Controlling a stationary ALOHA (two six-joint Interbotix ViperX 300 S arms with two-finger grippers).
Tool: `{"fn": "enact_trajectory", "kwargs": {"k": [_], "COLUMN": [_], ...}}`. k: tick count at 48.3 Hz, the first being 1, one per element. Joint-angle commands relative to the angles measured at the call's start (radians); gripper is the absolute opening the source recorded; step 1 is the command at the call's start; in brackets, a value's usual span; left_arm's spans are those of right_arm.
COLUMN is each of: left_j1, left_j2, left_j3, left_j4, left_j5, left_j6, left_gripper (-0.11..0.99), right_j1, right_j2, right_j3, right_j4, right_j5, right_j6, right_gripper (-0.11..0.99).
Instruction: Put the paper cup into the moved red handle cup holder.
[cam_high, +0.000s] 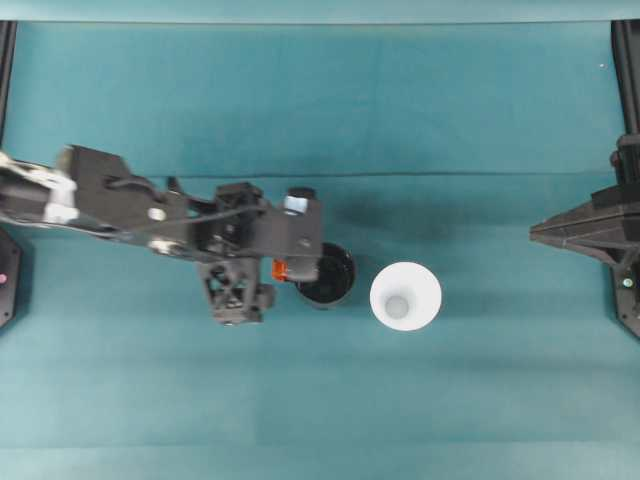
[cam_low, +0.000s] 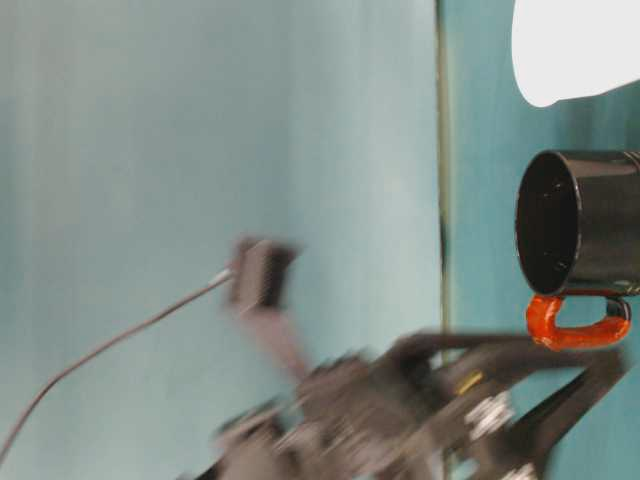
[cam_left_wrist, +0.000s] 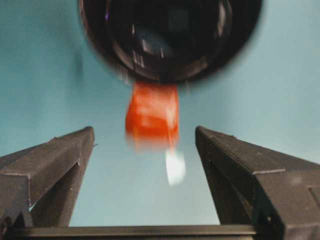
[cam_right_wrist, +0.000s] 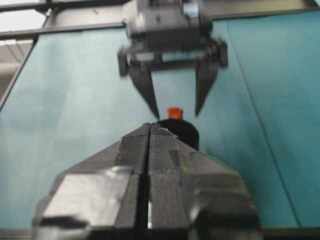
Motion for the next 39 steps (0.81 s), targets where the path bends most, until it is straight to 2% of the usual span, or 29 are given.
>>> {"fn": "enact_trajectory", "kwargs": {"k": [1, 8, 15, 22, 25, 29, 34, 39], "left_j1": [-0.009, -0.011, -0.012, -0.011, -0.012, -0.012, -0.012, -0.012], "left_j2": [-0.127, -0.31, -0.428, -0.486, -0.495, -0.499, -0.499, -0.499], "left_j3": [0.032, 0.112, 0.163, 0.187, 0.193, 0.193, 0.193, 0.193], "left_j4": [0.003, 0.003, 0.003, 0.003, 0.003, 0.003, 0.003, 0.003], "left_j5": [0.008, 0.006, 0.006, 0.006, 0.006, 0.006, 0.006, 0.006], "left_j6": [0.0, 0.0, 0.0, -0.002, -0.003, -0.005, -0.005, -0.008], "left_gripper": [0.91, 0.91, 0.91, 0.91, 0.91, 0.91, 0.91, 0.91], "right_j1": [0.0, -0.002, -0.002, -0.008, -0.021, -0.038, -0.057, -0.063], "right_j2": [0.005, 0.003, 0.005, 0.009, 0.012, 0.018, 0.037, 0.08], "right_j3": [-0.02, -0.02, -0.02, -0.028, -0.04, -0.06, -0.098, -0.15], "right_j4": [0.003, 0.003, 0.003, 0.003, 0.003, 0.002, -0.002, -0.002], "right_j5": [0.006, 0.012, 0.02, 0.058, 0.087, 0.135, 0.224, 0.357], "right_j6": [0.008, 0.008, 0.014, 0.072, 0.112, 0.149, 0.164, 0.169], "right_gripper": [-0.11, -0.11, -0.11, -0.11, -0.11, -0.11, -0.1, -0.08]}}
